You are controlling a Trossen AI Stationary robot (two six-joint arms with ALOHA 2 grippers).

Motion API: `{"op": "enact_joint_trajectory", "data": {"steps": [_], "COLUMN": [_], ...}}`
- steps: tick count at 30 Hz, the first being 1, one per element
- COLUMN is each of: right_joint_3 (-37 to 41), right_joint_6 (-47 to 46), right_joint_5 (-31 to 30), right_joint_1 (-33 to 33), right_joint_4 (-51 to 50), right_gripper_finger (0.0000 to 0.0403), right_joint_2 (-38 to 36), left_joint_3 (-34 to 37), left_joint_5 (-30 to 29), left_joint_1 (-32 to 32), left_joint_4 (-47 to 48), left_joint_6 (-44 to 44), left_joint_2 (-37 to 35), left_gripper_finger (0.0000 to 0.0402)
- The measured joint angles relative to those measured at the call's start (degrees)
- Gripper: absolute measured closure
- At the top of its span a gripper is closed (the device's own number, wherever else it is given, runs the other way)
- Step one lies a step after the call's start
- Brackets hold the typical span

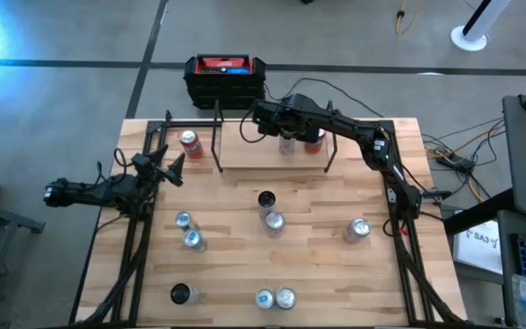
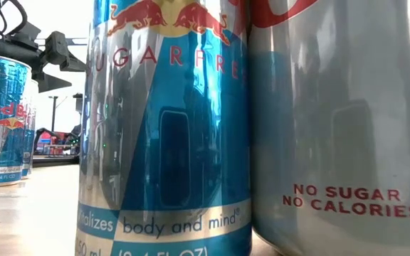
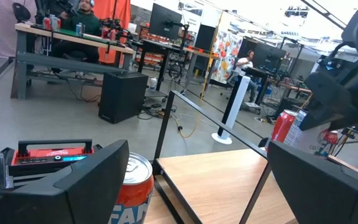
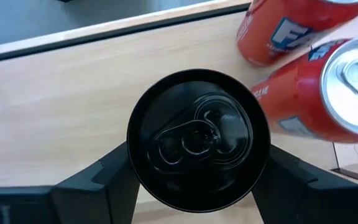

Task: Place canned beverage on shelf
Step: Put the top white pink soda can on the shelf

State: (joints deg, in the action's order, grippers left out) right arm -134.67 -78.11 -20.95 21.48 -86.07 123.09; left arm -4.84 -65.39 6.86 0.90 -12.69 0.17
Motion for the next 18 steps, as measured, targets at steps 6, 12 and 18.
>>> {"op": "enact_joint_trajectory", "data": {"steps": [6,12,18], "right_joint_3": [0.0,0.0,0.0], "right_joint_6": [0.4,0.9,1.9], "right_joint_5": [0.0,0.0,-0.1], "right_joint_1": [1.4,2.8,4.1], "right_joint_4": [1.2,1.6,2.9], "right_gripper_finger": [0.017,0.017,0.017], "right_joint_2": [0.0,0.0,0.0], "left_joint_3": [0.0,0.0,0.0], "left_joint_5": [0.0,0.0,0.0], "left_joint_1": [0.0,0.0,0.0], "left_joint_4": [0.0,0.0,0.0], "left_joint_6": [0.0,0.0,0.0], "left_joint_2": [0.0,0.0,0.0], "left_gripper_finger": [0.0033,0.0033,0.0033]}}
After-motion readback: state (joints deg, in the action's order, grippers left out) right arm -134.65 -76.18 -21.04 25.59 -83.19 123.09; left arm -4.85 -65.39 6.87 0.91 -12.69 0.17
